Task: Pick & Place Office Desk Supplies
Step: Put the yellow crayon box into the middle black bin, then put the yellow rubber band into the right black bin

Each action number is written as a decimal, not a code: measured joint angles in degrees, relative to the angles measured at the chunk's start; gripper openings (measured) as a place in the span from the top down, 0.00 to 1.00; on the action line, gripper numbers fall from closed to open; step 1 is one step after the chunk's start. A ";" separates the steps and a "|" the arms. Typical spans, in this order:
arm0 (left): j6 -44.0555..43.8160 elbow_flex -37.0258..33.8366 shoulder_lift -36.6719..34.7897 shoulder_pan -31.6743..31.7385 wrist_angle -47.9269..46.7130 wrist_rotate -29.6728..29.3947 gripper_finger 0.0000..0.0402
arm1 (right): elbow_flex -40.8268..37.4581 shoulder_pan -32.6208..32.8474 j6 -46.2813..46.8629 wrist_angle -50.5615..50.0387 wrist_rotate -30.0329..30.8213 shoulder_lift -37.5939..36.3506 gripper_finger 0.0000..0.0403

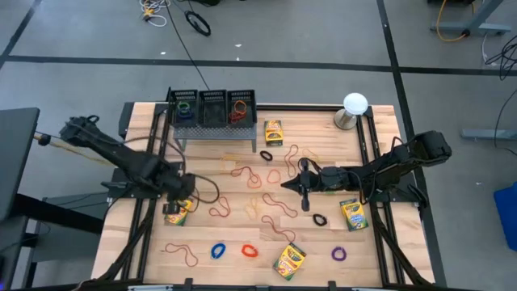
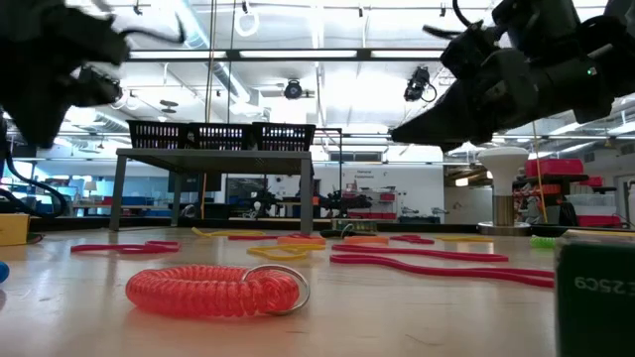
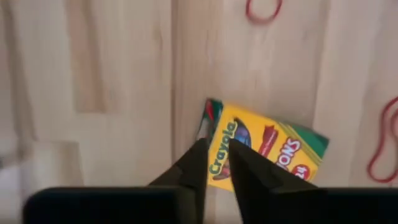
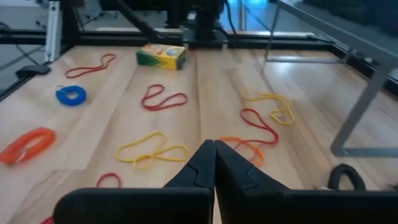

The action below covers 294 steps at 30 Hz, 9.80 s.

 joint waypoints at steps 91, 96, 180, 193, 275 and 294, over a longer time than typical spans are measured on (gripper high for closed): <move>-0.31 1.48 12.46 -0.91 3.52 -38.79 1.00 | 0.02 1.79 -9.12 3.62 -2.32 -0.02 0.99; -4.91 -0.68 13.47 -2.80 6.64 -42.41 1.00 | 0.02 1.79 -9.12 3.60 -2.32 -0.02 0.99; 10.54 13.14 15.91 4.66 -5.65 -22.41 0.99 | 0.02 1.81 -9.52 3.52 -3.63 -0.02 0.99; 18.31 20.44 7.62 11.41 -12.73 -26.07 0.99 | 0.02 1.79 -9.54 3.49 -3.61 -0.02 0.99; 75.87 54.58 29.95 68.69 0.90 -9.15 0.87 | 0.02 1.74 -10.61 4.00 -3.60 -0.02 0.99; 63.09 55.19 23.78 64.78 -3.79 -7.78 0.86 | 0.04 1.36 -10.61 5.83 -3.43 0.00 0.99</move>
